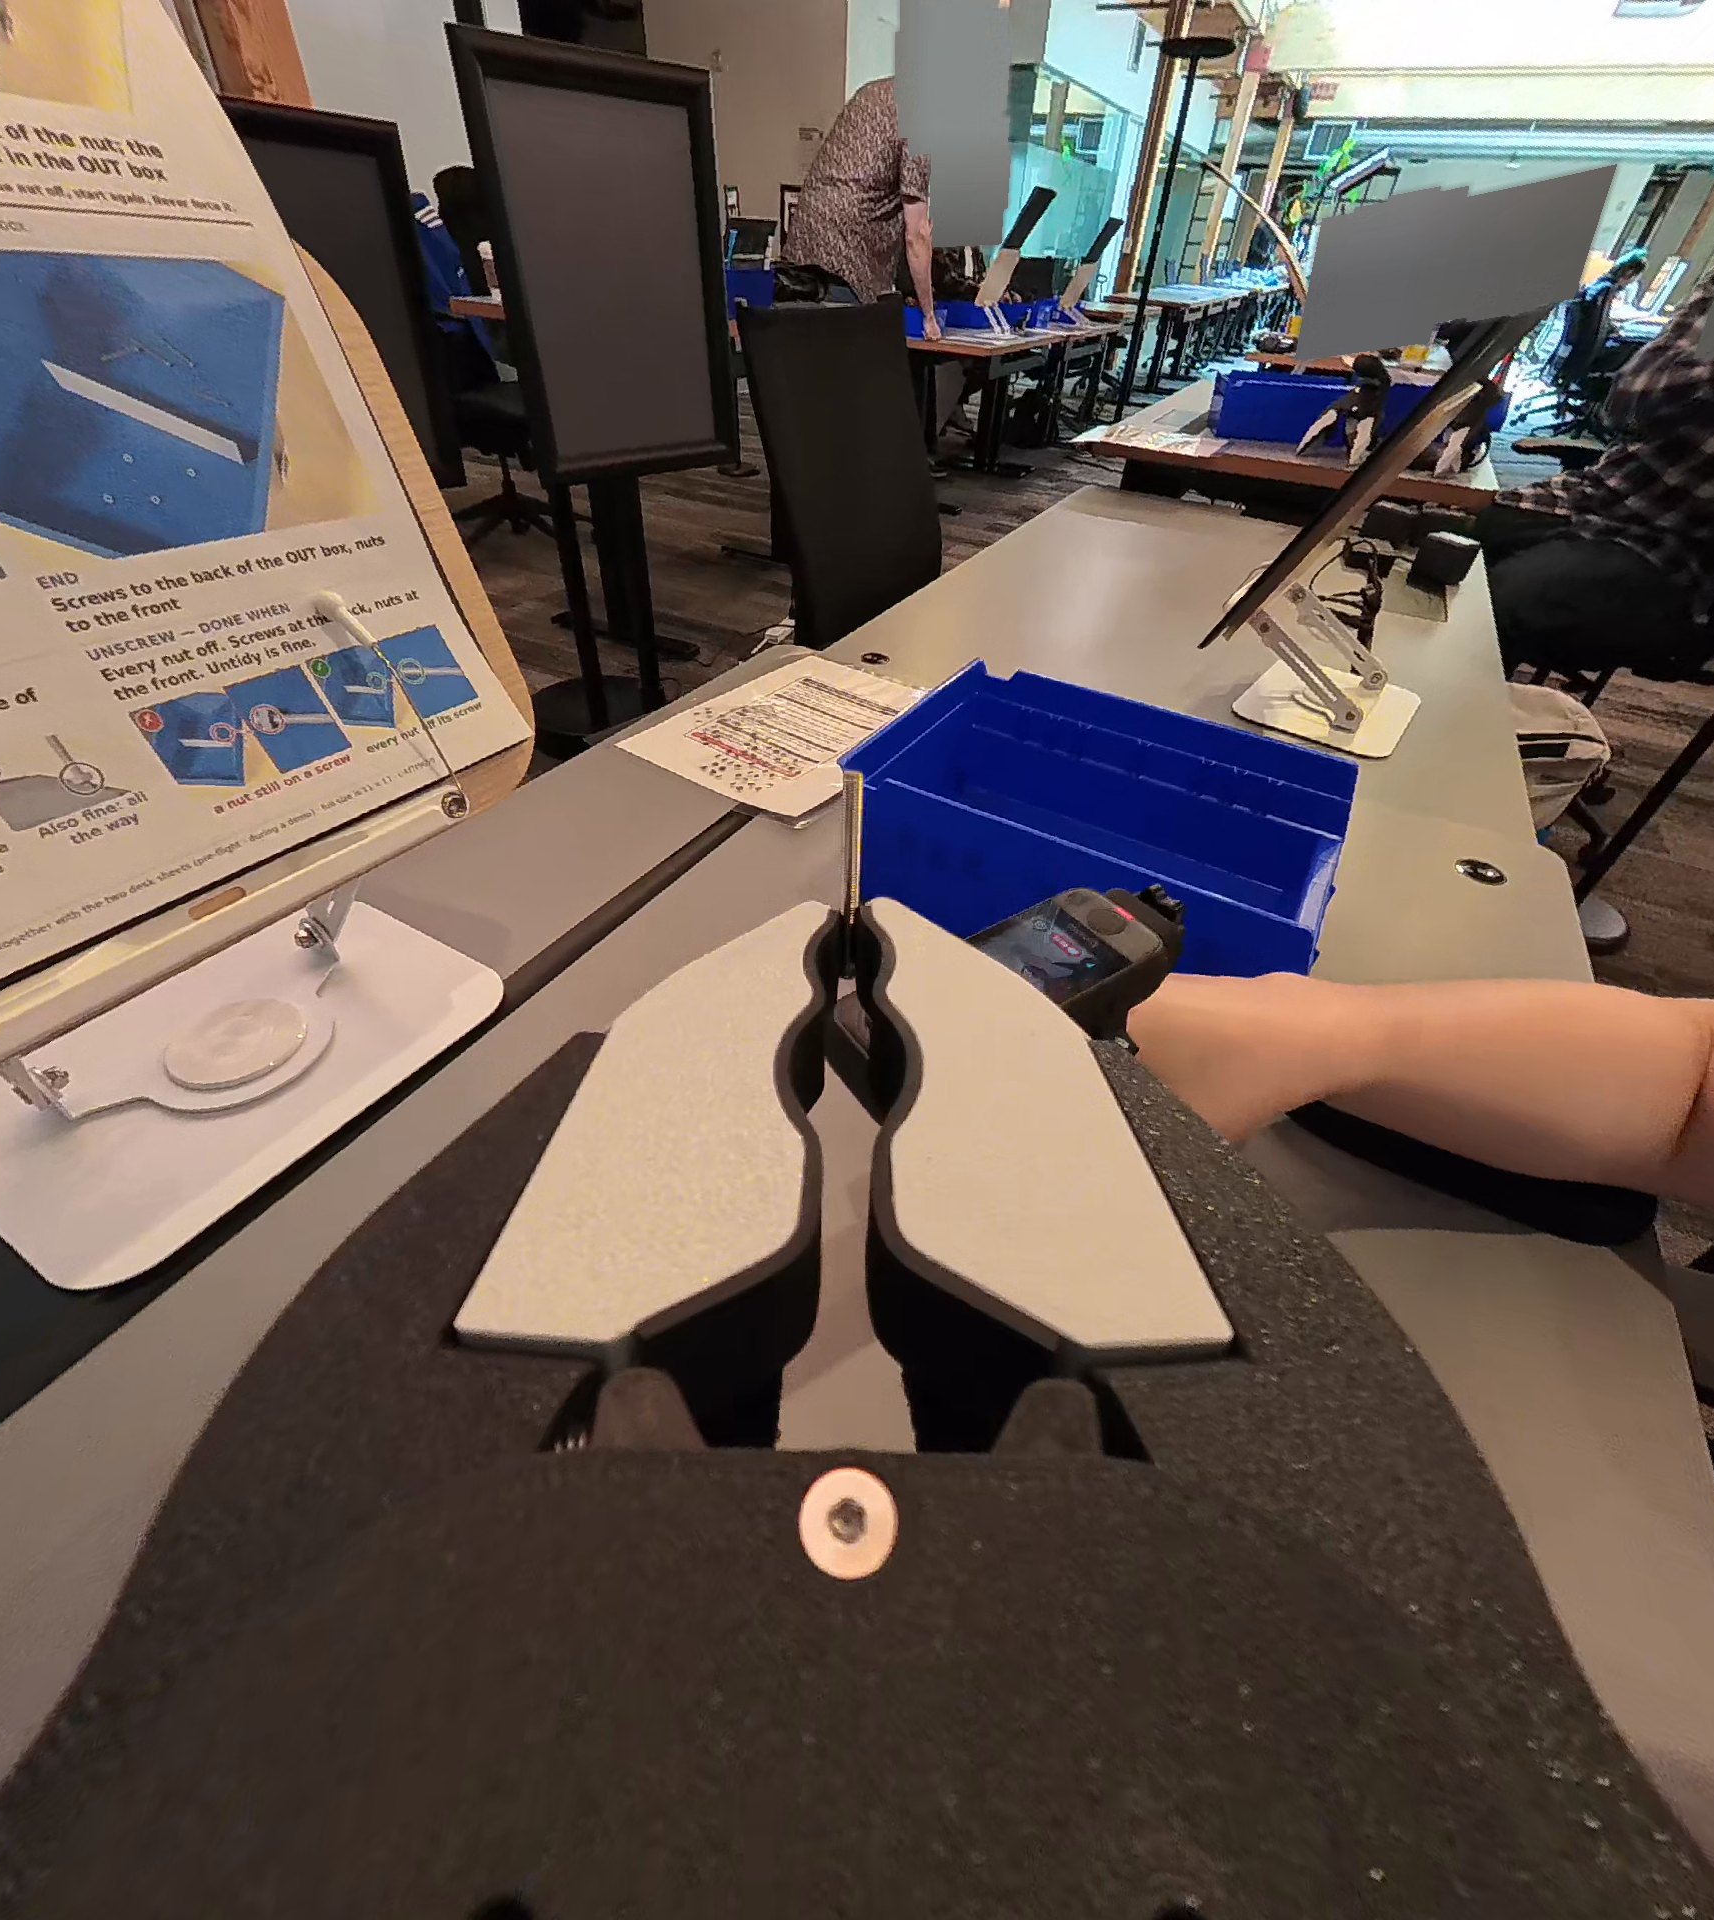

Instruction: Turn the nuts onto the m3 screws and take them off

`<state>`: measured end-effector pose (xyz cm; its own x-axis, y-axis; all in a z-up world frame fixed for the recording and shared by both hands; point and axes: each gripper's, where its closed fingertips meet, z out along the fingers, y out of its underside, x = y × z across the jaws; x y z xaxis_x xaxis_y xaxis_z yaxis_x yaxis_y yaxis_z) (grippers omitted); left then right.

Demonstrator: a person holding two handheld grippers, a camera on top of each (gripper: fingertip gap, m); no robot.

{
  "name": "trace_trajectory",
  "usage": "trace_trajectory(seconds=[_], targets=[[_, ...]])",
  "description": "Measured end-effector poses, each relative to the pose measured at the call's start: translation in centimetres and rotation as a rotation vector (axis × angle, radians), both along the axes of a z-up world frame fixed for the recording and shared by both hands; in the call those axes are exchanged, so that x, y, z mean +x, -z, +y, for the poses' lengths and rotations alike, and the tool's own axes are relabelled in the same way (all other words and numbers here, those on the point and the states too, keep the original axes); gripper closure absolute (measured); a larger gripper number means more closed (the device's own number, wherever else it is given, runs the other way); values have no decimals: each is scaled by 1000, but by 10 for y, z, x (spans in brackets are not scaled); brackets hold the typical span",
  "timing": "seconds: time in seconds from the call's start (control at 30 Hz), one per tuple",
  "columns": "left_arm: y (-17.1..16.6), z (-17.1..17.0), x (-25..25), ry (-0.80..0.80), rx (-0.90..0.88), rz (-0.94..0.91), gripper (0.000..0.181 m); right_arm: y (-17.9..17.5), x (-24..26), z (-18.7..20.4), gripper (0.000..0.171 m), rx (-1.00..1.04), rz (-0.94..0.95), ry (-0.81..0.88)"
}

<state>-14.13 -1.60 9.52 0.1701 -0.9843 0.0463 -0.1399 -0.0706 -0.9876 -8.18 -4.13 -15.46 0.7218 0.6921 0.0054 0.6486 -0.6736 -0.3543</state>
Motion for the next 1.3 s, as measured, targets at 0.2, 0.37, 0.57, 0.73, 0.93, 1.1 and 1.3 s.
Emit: trace_trajectory(seconds=[0.2,0.37,0.57,0.73,0.93,1.1,1.3], targets=[[2,0,2,6,-9,5,180,3,2,1,160,12,-37,-14],[4,0,3,10,-14,8,179,3,3,1,163,28,-70,-33],[5,0,4,13,-21,12,179,4,2,1,165,37,-92,-47],[7,0,4,14,-24,16,179,4,2,0,166,38,-92,-61],[12,3,4,10,-31,38,179,0,7,1,166,32,-69,-57],[39,10,12,7,-54,137,179,-46,9,-4,166,58,118,-65],[84,-1,37,93,-65,272,179,-130,21,-32,166,122,441,-174]])
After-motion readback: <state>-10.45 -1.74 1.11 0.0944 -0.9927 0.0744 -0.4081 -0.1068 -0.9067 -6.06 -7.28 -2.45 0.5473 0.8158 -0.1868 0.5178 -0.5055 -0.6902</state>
